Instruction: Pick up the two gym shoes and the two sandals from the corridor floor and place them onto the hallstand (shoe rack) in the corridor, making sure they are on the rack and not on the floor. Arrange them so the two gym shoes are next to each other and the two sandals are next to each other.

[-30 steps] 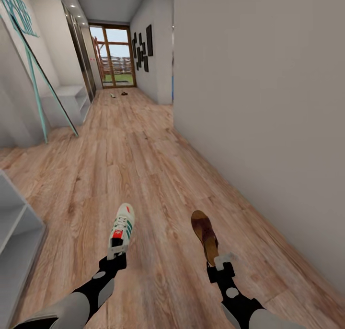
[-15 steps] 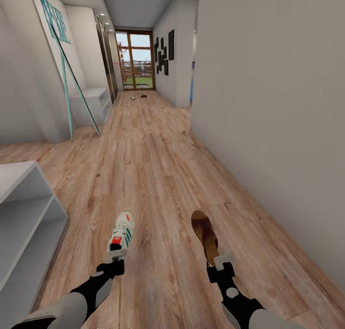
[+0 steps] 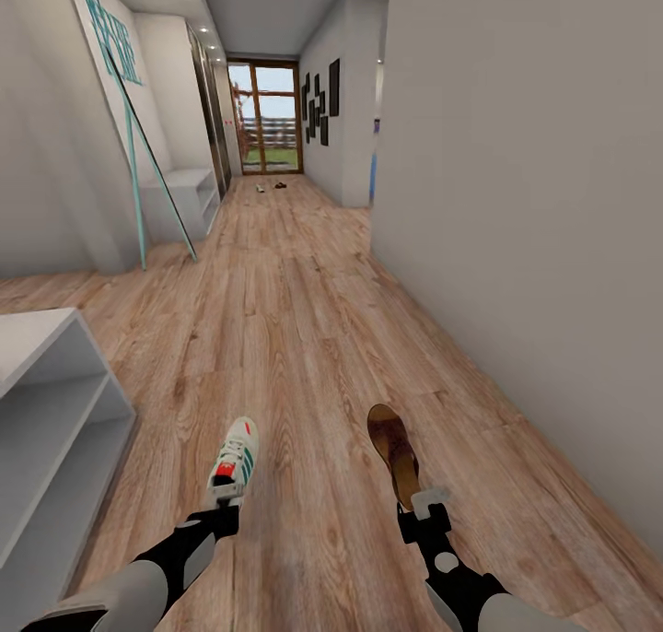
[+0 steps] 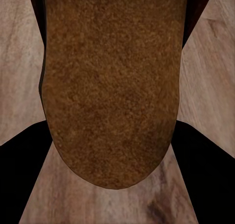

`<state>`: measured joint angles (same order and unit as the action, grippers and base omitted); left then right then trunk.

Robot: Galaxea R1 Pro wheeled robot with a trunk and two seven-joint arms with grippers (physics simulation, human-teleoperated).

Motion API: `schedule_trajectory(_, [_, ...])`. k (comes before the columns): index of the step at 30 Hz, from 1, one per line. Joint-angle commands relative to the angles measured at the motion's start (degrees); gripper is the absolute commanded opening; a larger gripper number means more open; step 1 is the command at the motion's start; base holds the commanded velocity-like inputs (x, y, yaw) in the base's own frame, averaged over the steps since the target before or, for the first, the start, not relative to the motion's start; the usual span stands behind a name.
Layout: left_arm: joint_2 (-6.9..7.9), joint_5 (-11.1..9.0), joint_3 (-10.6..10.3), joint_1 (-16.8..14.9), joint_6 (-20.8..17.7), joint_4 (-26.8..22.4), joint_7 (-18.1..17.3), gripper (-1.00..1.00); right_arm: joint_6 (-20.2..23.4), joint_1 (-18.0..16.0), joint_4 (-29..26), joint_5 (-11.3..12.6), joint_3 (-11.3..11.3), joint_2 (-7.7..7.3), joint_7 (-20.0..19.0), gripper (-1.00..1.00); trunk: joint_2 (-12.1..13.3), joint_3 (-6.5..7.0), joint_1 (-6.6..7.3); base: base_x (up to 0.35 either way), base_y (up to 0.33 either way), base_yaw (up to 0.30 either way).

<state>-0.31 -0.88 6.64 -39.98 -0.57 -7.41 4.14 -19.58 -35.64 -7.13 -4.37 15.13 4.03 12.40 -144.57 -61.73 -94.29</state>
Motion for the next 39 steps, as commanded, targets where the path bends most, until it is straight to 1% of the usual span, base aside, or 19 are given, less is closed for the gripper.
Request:
schedule_trajectory(1, [-0.04,-0.14,0.45,-0.01,2.48,-0.02,0.08,-1.0,-0.02,-0.04,0.07,-0.46,0.25,0.0,0.52,-1.0,-0.02,-0.05,0.01,0.0,0.0,0.001])
schedule_trajectory(4, [-0.04,-0.16,0.53,-0.01,4.95,0.01,0.08,-1.0,-0.02,-0.04,0.04,-0.46,0.25,0.0,0.52,-1.0,-0.02,-0.05,0.01,0.0,0.0,0.0])
schedule_trajectory(8, [-0.06,-0.18,0.54,-0.02,6.16,0.03,0.08,-1.0,-0.02,-0.04,0.02,-0.46,0.25,-0.04,0.52,-1.0,-0.02,-0.05,0.01,0.0,0.0,0.0])
schedule_trajectory(21, [-0.13,-0.16,0.48,-0.01,6.56,0.03,0.25,-1.0,0.05,-0.04,0.13,-0.49,0.21,-0.08,0.42,-1.0,-0.02,-0.05,0.01,0.0,0.0,0.0])
schedule_trajectory(30, [-0.32,-0.22,0.14,-0.01,6.55,-0.11,0.25,-1.0,0.07,-0.04,2.05,-0.54,0.24,-0.14,0.38,-1.0,-0.02,-0.05,0.01,0.0,0.0,0.0])
schedule_trajectory(34, [-0.46,-0.36,0.21,-0.01,6.5,-2.32,0.19,-1.0,0.07,-0.04,2.15,-0.55,0.3,-0.1,0.4,-1.0,-0.02,-0.05,0.01,0.0,0.0,0.0])
schedule_trajectory(36, [-0.53,-0.5,0.42,-0.01,6.4,-4.9,0.1,-1.0,0.07,-0.04,2.17,-0.55,0.32,-0.08,0.39,-1.0,-0.02,-0.05,0.01,0.0,0.0,0.0])
schedule_trajectory(39, [-0.5,-0.52,0.61,-0.01,6.38,-5.41,0.09,-1.0,0.07,-0.04,2.13,-0.55,0.33,-0.08,0.41,-1.0,-0.02,-0.05,0.01,0.0,0.0,0.0])
